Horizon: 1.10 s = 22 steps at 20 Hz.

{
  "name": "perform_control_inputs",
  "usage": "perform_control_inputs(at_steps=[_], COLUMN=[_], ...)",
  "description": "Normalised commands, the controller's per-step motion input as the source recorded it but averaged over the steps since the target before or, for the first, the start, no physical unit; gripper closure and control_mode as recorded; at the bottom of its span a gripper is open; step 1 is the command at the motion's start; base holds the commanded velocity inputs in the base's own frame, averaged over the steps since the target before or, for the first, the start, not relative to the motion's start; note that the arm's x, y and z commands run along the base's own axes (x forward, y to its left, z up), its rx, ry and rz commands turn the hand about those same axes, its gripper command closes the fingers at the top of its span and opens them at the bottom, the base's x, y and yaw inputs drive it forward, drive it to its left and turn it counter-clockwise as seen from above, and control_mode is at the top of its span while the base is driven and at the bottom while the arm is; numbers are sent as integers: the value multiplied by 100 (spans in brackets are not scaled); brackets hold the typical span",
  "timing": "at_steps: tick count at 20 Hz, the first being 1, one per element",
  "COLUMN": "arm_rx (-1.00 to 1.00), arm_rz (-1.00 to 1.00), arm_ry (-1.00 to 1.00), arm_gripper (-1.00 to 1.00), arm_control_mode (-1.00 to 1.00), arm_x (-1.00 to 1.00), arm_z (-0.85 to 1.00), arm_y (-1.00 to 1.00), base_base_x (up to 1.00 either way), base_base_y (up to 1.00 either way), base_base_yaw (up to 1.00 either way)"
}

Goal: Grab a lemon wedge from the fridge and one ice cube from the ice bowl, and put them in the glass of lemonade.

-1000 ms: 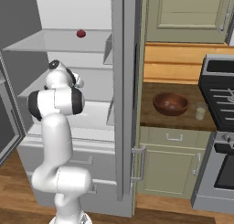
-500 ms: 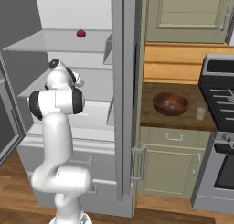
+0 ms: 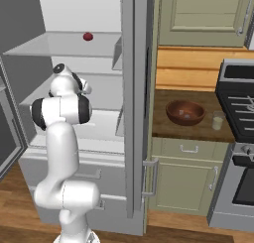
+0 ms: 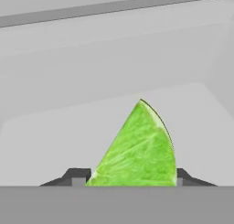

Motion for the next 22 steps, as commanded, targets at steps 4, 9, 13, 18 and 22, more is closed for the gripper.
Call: perform_control_inputs(at_steps=[4, 9, 13, 18, 22], arm_rx=[0, 0, 0, 0, 0], arm_rz=[0, 2, 0, 2, 5], arm_ry=[1, -13, -16, -8, 0], arm_gripper=[100, 100, 100, 100, 100], arm_control_mode=[-100, -100, -100, -100, -100], arm_x=[-46, -87, -96, -100, -100], arm_z=[-2, 6, 21, 31, 58], arm_y=[0, 0, 0, -1, -3], base_base_x=[0, 0, 0, 0, 0], base_base_y=[0, 0, 0, 0, 0], base_base_yaw=[0, 0, 0, 0, 0])
